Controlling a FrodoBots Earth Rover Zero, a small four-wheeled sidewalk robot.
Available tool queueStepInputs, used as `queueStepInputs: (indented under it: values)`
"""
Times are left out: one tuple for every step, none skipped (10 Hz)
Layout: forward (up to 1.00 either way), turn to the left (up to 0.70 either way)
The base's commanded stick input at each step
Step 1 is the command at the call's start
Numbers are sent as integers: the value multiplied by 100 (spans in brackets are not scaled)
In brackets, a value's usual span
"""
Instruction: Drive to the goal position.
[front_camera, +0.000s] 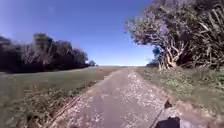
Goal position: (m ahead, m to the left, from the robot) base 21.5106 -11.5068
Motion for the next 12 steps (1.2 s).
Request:
queueStepInputs:
  values:
    - [100, 0]
    - [100, 0]
    - [100, -25]
    - [100, -36]
    - [100, -40]
    - [100, -40]
    - [100, -40]
    - [100, -40]
    - [100, -40]
    - [100, -40]
    - [100, -40]
    - [100, -40]
